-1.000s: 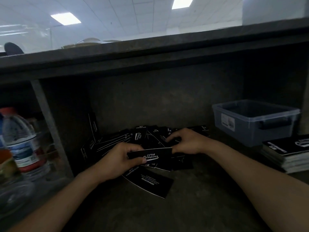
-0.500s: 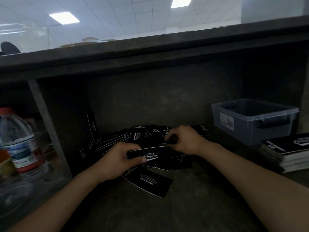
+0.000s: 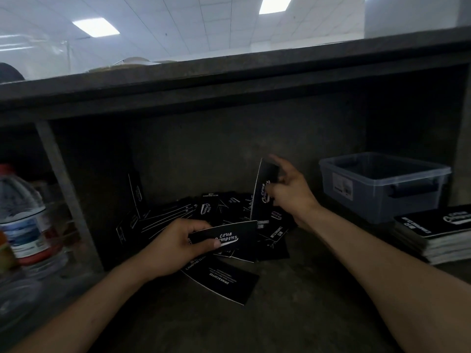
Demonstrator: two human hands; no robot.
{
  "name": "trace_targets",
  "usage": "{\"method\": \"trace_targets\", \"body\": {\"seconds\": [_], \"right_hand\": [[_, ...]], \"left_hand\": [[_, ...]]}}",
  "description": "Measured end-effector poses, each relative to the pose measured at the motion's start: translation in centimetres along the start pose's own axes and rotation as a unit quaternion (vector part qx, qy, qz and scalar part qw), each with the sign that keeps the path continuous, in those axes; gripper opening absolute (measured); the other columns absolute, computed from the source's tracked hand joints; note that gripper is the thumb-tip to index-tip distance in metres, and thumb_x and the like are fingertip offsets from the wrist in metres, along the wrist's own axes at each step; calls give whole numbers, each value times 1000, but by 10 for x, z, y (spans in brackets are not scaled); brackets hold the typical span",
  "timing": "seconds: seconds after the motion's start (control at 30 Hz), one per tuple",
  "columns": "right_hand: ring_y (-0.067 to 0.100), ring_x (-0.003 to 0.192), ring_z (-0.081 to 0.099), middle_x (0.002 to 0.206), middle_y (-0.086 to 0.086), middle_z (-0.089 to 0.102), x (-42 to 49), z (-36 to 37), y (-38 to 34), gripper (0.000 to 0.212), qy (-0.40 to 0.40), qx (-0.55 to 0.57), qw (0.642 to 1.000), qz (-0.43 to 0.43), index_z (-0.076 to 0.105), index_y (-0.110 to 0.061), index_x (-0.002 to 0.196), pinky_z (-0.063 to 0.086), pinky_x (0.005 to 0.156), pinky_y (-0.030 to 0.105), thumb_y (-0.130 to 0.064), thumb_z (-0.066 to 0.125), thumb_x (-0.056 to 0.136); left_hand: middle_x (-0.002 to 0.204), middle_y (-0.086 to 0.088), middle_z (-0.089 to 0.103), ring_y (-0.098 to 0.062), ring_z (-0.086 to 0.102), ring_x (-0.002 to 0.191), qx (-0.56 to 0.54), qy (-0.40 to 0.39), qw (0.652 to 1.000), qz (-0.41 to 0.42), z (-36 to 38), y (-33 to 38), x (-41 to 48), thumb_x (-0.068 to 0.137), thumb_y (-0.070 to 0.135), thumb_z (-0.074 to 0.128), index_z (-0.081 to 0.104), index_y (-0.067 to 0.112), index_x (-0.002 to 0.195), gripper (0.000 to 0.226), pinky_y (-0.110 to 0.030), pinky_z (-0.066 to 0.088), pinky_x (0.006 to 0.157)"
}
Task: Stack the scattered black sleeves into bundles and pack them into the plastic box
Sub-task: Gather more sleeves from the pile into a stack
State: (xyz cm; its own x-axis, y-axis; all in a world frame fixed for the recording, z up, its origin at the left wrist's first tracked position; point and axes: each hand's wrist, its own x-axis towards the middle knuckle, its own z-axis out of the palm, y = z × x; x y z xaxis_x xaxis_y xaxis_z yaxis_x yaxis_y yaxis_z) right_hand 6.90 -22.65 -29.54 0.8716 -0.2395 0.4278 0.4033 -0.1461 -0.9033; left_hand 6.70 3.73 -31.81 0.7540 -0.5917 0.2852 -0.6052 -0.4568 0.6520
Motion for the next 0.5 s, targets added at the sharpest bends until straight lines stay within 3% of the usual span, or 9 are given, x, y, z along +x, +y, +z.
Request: {"method": "trace_targets", "body": {"seconds": [0.1, 0.17, 0.23, 0.3, 0.4, 0.5], "right_hand": [[11, 78, 66, 88, -9, 71, -1, 2, -8, 52, 32, 70, 996, 40, 60, -32, 123, 56, 64, 31, 4, 53, 86], [15, 78, 68, 86, -3, 72, -1, 3, -10, 29, 35, 126, 988, 86, 65, -23, 106, 57, 61, 33, -2, 52, 91], [24, 84, 70, 91, 7, 72, -2, 3, -8, 16, 12, 146, 978, 148, 64, -16, 99, 60, 68, 38, -9, 51, 95], [27, 86, 69, 94, 10, 70, -1, 3, -2, 12, -9, 126, 973, 193, 63, -11, 101, 60, 73, 38, -12, 53, 95], [19, 72, 70, 88, 5, 70, 0, 6, 6, 17, -33, 39, 981, 186, 65, -17, 101, 58, 65, 30, -8, 59, 88], [16, 66, 70, 76, 1, 66, 2, 7, 8, 19, -78, -12, 983, 163, 60, -23, 81, 51, 61, 27, -4, 60, 84]], "left_hand": [[91, -2, 76, -14, 73, 84, 6, 8, 1000, 0, 0, 1, -1, 89, 26, 72, 75, 19, 92, 8, -27, 58, 74], [95, 0, 74, -12, 72, 87, 19, 20, 1000, 5, 0, -1, 0, 88, 26, 73, 75, 19, 96, 11, -30, 59, 78], [99, 4, 72, -11, 70, 91, 29, 39, 999, 13, 1, -3, 1, 87, 28, 74, 75, 22, 96, 12, -33, 58, 82], [98, 4, 71, -10, 69, 90, 38, 64, 997, 12, 0, -5, 2, 85, 30, 76, 72, 24, 94, 11, -34, 57, 81], [90, 6, 72, -8, 69, 79, 36, 106, 994, -10, -2, -8, 4, 82, 32, 78, 65, 23, 88, 18, -29, 57, 69], [85, 2, 71, -1, 63, 69, 24, 151, 988, -15, -2, -5, 6, 80, 24, 81, 52, 16, 85, 31, -19, 50, 58]]}}
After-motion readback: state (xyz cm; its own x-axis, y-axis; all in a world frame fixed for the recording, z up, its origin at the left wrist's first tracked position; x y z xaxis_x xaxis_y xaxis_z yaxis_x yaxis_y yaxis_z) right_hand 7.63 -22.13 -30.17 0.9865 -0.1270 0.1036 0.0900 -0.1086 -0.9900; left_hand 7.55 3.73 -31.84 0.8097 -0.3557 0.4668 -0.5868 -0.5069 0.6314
